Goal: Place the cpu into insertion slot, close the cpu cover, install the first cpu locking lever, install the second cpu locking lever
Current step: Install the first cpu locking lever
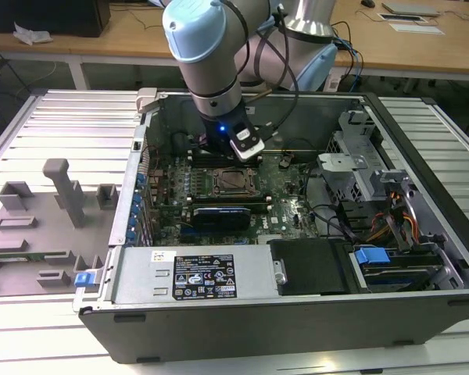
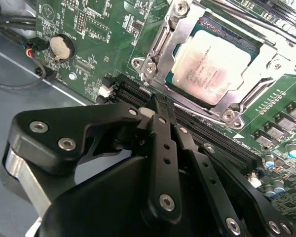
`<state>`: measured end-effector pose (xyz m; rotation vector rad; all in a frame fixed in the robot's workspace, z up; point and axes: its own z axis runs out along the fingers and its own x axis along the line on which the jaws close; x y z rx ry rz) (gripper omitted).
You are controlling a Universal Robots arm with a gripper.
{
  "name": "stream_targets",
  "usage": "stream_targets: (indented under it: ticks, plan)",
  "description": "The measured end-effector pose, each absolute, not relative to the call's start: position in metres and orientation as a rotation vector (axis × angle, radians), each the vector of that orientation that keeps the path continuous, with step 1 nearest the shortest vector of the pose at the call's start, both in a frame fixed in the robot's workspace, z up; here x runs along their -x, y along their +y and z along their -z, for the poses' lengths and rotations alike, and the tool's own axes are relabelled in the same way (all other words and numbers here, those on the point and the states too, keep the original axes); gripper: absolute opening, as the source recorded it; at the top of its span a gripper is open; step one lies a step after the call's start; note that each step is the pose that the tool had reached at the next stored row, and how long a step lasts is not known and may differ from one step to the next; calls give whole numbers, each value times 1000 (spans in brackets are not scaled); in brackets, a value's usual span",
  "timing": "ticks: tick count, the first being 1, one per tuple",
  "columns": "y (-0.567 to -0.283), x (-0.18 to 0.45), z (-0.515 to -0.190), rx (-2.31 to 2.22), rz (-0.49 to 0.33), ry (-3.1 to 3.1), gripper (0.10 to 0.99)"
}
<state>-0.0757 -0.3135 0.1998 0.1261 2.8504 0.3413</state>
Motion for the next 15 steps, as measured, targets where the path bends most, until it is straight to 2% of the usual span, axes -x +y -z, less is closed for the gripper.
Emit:
stream_targets:
  ticks: [15]
  plan:
    - [-307, 79, -197, -275, -319, 2830, 106]
